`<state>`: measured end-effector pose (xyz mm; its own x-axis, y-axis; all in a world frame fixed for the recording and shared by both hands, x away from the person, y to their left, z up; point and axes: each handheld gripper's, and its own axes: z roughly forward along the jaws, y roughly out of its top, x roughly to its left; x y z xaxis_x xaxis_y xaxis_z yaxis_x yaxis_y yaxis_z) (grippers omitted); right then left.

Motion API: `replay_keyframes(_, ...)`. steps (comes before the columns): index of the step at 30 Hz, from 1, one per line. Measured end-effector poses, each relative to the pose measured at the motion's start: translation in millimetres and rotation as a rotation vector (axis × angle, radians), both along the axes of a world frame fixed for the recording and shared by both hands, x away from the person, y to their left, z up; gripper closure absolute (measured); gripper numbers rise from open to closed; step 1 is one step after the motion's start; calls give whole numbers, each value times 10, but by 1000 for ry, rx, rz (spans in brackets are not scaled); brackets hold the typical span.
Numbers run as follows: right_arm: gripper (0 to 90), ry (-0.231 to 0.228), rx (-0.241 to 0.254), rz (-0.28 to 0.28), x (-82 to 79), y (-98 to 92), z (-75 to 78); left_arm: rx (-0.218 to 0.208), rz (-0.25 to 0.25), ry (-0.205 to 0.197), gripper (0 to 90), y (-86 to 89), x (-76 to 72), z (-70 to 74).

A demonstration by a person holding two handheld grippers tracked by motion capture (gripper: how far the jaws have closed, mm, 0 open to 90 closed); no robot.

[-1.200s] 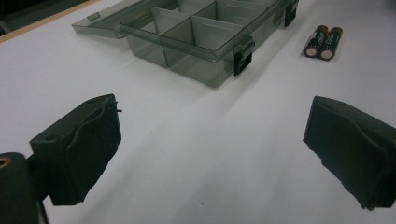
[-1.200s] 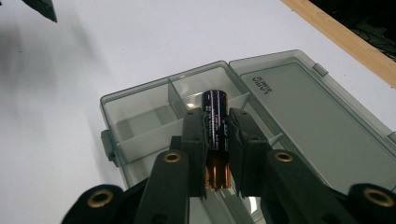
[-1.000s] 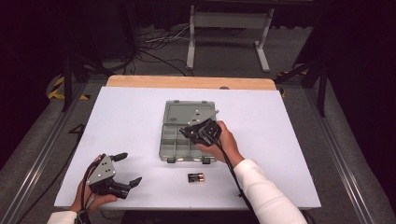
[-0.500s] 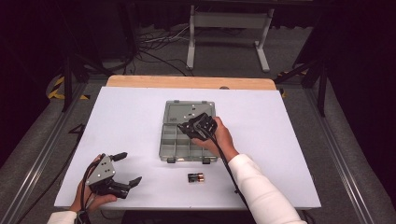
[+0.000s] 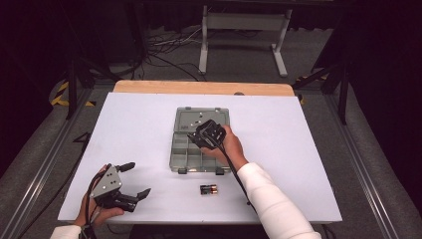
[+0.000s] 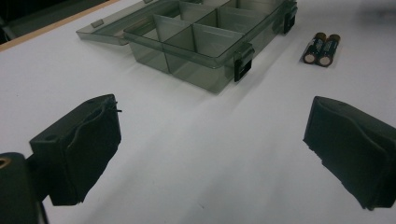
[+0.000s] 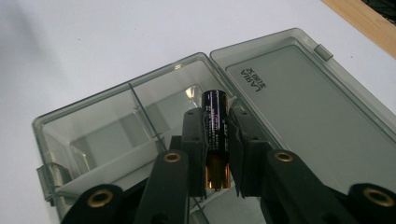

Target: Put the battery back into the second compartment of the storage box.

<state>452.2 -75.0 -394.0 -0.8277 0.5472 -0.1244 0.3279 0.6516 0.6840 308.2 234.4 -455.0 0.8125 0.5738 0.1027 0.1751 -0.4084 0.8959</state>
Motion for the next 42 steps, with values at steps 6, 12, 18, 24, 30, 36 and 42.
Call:
replay_keyframes(6, 778, 20, 2, -19, 23, 13, -51, 0, -2, 1, 41, -3, 0, 0)
replay_keyframes(12, 778, 28, -5, -33, 39, 28, -87, 4, -3, 0, 41, -5, 3, -1)
replay_keyframes(18, 777, 41, -6, -36, 43, 48, -139, 0, -7, 2, 41, -2, -1, 0)
replay_keyframes(24, 776, 58, -10, -52, 48, 49, -170, 2, -9, 4, 41, -1, 1, -3)
replay_keyframes(30, 774, 61, -11, -57, 30, 49, -197, 9, -12, 8, 41, -10, 3, -5)
replay_keyframes(36, 737, 62, 1, -66, 31, 27, -200, 10, -13, 8, 40, -9, 4, -7)
replay_keyframes(42, 741, 37, 26, -54, 3, -5, -151, 9, -13, 11, 41, -11, 6, -10)
